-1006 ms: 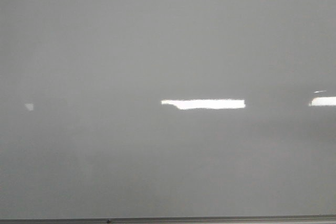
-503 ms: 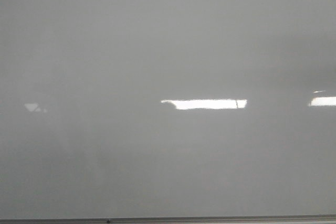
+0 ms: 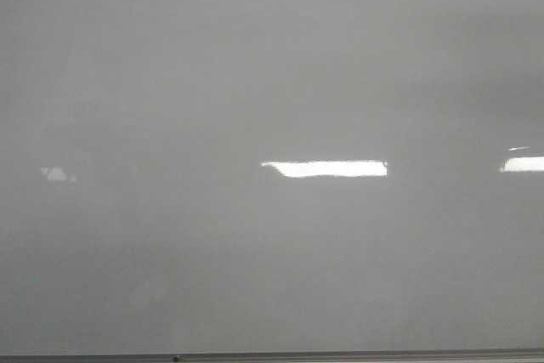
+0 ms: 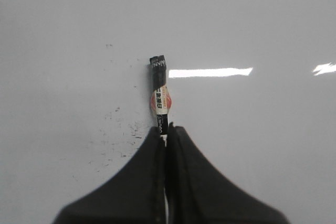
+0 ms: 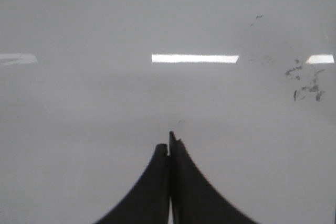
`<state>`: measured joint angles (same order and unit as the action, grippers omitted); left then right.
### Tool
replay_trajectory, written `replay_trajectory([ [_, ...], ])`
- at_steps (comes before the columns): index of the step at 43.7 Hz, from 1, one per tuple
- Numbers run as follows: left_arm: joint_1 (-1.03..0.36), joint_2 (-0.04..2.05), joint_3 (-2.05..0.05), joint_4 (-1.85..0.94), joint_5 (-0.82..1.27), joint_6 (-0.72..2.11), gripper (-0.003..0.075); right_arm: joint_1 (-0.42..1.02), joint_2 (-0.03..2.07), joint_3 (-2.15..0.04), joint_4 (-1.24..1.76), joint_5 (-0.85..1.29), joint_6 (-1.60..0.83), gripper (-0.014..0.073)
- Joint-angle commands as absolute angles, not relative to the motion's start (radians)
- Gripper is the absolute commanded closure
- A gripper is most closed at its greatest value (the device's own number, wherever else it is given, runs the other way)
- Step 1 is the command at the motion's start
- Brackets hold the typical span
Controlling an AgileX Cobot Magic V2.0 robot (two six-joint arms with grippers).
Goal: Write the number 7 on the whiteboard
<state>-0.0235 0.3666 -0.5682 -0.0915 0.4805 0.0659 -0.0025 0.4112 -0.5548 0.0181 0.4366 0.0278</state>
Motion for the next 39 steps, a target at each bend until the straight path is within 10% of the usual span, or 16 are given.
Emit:
replay_trajectory([
  [1,-0.031,0.391,-0.594,-0.106,0.419,0.057,0.0741,-0.007,0.458,-0.585,0.022,0.355,0.020,0.0663],
  [14,-0.031,0.416,-0.594,-0.108,0.450,0.057,0.0738,-0.006,0.543,-0.585,0.023,0.421,-0.034,0.0615],
  [27,-0.031,0.536,-0.604,-0.059,0.481,0.057,0.0344,-0.006,0.549,-0.590,0.023,0.476,-0.041,-0.0003],
  [39,-0.031,0.755,-0.705,-0.054,0.477,0.067,0.0260,-0.006,0.549,-0.590,0.023,0.481,-0.041,-0.0030],
])
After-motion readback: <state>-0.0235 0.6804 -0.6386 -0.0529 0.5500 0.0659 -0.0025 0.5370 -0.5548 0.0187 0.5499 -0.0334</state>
